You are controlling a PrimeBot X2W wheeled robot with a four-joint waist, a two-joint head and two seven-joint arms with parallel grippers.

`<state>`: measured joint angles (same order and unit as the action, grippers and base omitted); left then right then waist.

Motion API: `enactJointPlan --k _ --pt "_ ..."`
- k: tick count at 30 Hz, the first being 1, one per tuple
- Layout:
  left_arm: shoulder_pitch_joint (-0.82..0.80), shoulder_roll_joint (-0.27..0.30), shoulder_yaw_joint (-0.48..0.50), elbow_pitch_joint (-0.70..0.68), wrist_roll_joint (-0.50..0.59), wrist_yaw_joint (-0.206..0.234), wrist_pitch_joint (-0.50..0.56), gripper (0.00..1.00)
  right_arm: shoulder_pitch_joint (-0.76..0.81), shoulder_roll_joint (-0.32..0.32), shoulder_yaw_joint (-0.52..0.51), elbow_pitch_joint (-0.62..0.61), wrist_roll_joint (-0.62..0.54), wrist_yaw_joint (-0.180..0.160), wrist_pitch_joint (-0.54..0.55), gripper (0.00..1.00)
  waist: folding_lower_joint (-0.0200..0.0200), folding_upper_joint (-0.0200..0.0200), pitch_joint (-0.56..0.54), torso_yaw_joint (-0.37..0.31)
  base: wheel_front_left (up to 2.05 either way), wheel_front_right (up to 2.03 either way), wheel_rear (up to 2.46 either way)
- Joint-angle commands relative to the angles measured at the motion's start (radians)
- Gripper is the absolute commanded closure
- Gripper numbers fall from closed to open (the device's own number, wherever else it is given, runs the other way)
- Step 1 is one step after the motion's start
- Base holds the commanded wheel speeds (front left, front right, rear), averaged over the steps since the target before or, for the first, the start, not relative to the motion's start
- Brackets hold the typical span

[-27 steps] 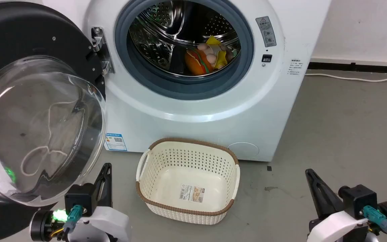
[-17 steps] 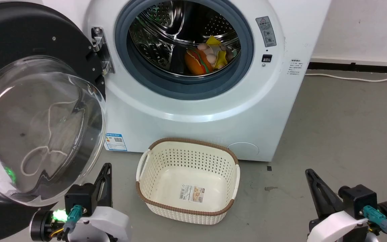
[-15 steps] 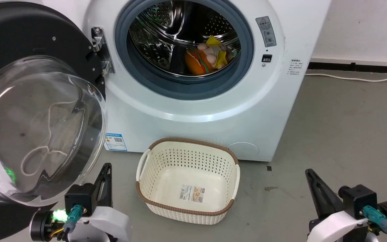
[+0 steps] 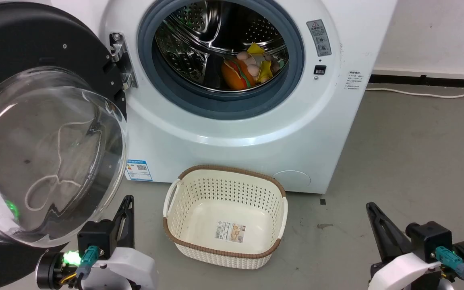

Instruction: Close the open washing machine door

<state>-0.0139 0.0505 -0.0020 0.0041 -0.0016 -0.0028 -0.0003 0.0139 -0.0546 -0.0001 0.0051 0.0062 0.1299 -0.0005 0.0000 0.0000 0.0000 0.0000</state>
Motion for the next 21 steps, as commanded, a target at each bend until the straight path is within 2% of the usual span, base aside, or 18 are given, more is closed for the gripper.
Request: enactJointPlan --k 1,11,12,14,15,16,21 --pt "0.014 0.000 0.002 -0.004 0.002 0.003 0.000 1.00 -0.014 0.004 0.000 -0.005 -0.006 0.001 0.000 1.00 0.0000 0.0000 0.000 0.000 0.00 0.00 0.00" --pt "0.014 0.000 0.002 -0.004 0.002 0.003 0.000 1.00 -0.014 0.004 0.000 -0.005 -0.006 0.001 0.000 1.00 0.0000 0.0000 0.000 0.000 0.00 0.00 0.00" --pt "0.000 0.000 0.000 0.000 0.000 0.000 0.000 0.00 0.000 0.000 0.000 0.000 0.000 0.000 0.000 0.00 0.0000 0.0000 0.000 0.000 0.00 0.00 0.00" --pt "0.000 0.000 -0.001 0.000 0.000 0.000 0.000 0.00 0.001 0.000 0.000 0.001 0.000 0.000 0.000 0.00 0.0000 0.0000 0.000 0.000 0.00 0.00 0.00" --pt "0.000 0.000 -0.001 0.000 0.000 0.000 -0.001 1.00 0.001 0.000 -0.001 0.001 0.001 0.000 -0.001 1.00 0.0000 0.0000 0.000 0.000 0.00 0.00 0.00" --pt "0.000 0.000 -0.001 0.000 0.000 0.000 -0.001 0.00 0.001 0.000 -0.001 0.001 0.002 0.000 -0.001 0.00 0.0000 0.0000 0.000 0.000 0.00 0.00 0.00" --pt "0.001 0.000 -0.004 0.000 -0.002 -0.003 -0.012 0.00 -0.001 0.000 -0.006 0.005 0.009 0.000 -0.012 0.00 0.0000 0.0000 0.001 0.000 0.00 0.00 0.00"
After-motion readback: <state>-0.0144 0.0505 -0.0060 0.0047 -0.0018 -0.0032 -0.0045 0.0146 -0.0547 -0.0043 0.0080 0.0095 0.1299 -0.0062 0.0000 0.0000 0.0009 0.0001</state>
